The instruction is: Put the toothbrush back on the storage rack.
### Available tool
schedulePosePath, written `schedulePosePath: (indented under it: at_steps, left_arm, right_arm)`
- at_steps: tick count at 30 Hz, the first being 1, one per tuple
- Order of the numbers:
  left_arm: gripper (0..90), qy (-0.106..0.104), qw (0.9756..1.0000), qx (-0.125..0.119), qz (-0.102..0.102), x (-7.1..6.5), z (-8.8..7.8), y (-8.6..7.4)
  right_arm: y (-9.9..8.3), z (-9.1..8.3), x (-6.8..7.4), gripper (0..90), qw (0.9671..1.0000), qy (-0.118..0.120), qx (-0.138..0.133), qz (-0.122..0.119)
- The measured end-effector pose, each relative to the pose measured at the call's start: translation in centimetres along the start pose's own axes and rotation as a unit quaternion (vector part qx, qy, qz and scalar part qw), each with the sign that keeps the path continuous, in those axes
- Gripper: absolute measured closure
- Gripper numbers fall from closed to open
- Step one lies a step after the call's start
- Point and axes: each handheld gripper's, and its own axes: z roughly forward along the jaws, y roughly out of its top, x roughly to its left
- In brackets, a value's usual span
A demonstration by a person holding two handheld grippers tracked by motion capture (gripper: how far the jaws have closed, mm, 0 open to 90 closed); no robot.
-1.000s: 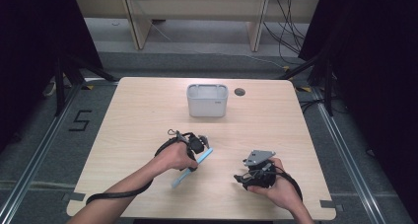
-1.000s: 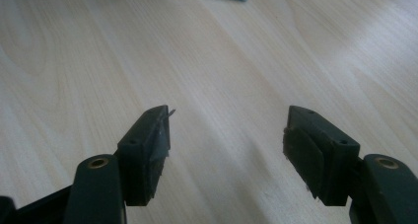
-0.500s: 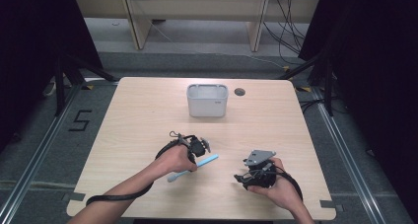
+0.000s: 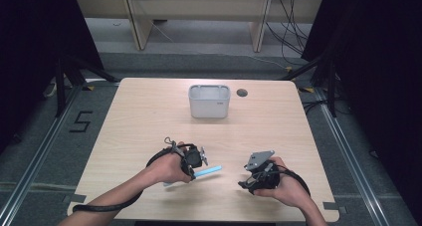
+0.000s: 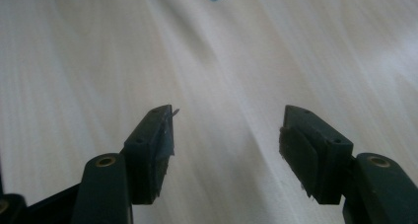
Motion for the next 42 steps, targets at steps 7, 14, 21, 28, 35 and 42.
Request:
schedulePosePath:
  at_steps: [7,14,21,28,35,42]
  left_arm:
    - [77.9,-0.009,0.9984,-0.004,0.056,-2.0,-0.7,-0.8]
    - [77.9,-0.01,0.9953,-0.007,0.096,-3.4,-1.1,-0.5]
    - [77.9,-0.007,0.9927,-0.009,0.12,-4.1,-1.0,0.0]
    - [77.9,-0.009,0.9903,-0.007,0.139,-4.6,-0.9,0.6]
    - [77.9,-0.01,0.9875,-0.01,0.157,-4.9,-0.8,0.8]
    - [77.9,-0.02,0.9861,-0.015,0.164,-4.8,-0.7,0.8]
  right_arm:
    - [1.1,0.0,0.4,39.2,0.9966,0.052,0.02,-0.061]
    - [2.4,0.1,1.2,40.6,0.9904,0.099,0.024,-0.093]
    - [3.3,0.7,1.8,41.0,0.9848,0.118,0.026,-0.125]
    - [4.1,1.2,2.3,45.8,0.9811,0.144,0.023,-0.127]
    - [4.5,1.6,2.4,54.6,0.979,0.148,0.016,-0.139]
    - [4.6,1.8,2.8,60.6,0.9772,0.161,0.012,-0.138]
